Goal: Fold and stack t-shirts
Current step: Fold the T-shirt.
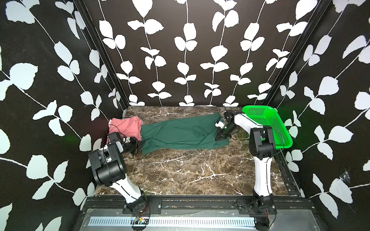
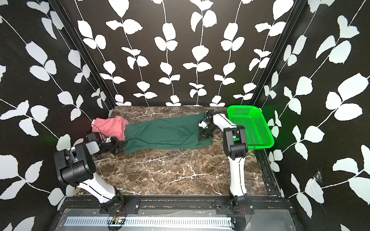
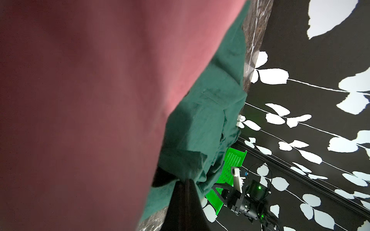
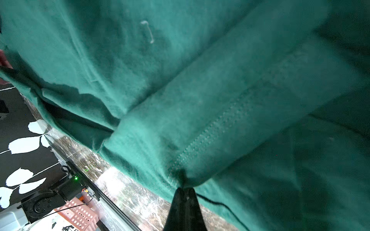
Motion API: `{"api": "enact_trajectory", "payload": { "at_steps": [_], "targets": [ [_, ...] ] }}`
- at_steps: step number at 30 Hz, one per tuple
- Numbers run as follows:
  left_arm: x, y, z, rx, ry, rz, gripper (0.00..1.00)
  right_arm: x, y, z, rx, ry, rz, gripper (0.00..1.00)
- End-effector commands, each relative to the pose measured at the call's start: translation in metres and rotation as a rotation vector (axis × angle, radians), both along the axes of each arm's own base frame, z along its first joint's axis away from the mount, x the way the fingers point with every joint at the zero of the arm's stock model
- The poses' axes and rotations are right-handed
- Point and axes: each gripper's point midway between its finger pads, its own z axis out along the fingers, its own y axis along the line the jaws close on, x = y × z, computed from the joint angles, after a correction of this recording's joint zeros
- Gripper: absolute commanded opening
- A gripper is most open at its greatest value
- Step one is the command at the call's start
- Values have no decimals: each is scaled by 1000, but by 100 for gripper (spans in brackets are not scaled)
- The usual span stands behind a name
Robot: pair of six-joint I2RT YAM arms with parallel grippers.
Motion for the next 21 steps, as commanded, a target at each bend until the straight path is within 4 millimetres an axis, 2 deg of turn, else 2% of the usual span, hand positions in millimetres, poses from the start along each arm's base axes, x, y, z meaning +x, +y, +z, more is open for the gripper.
{"api": "enact_trajectory", "payload": {
  "at_steps": [1, 12, 21],
  "targets": [
    [5, 1, 8, 3, -35, -17, 0, 9, 3, 24, 4, -58, 0, 0],
    [-1, -5, 3, -7, -22, -40, 0, 69, 19, 57, 49, -162, -74, 0],
    [-5, -7, 0, -11, -15, -48, 0, 107, 26, 50, 52, -201, -100, 0]
  ]
}}
